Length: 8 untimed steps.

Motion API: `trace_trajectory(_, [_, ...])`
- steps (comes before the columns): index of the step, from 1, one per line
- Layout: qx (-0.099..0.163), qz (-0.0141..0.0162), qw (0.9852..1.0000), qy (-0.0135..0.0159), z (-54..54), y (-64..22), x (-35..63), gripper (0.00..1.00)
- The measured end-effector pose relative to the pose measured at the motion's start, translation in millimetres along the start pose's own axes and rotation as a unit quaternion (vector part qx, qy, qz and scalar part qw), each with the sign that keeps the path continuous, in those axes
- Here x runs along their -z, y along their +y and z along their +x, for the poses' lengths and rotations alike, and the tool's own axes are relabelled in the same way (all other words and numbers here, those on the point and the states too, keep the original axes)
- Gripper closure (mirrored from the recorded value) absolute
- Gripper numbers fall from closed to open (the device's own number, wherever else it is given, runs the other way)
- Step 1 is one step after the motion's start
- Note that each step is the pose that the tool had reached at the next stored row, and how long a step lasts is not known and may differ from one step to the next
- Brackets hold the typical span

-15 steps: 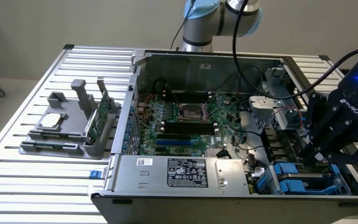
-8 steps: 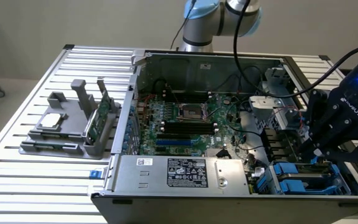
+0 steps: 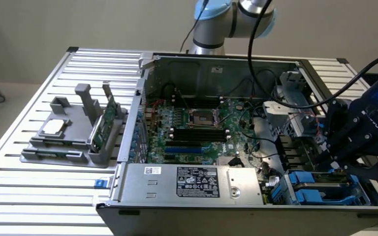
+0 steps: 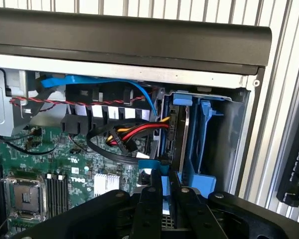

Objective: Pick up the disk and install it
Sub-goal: 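Insert the first disk wire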

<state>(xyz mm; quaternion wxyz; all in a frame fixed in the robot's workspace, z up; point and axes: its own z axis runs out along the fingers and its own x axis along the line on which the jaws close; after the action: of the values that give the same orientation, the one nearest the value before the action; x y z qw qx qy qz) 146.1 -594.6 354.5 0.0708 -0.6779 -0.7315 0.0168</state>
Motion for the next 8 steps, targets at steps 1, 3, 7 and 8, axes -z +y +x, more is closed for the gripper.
trace_trajectory(1, [0.001, -0.0003, 1.0, 0.004, -0.7, 0.1, -0.8, 0.83])
trace_trajectory(3, [0.001, -0.0008, 0.9999, 0.0108, -2.2, 0.3, -2.5, 0.83])
trace_trajectory(7, [0.002, -0.0013, 0.9998, 0.0188, -4.3, 1.2, -5.1, 0.83])
trace_trajectory(8, [0.002, -0.0014, 0.9998, 0.0196, -4.6, 1.4, -5.5, 0.83])
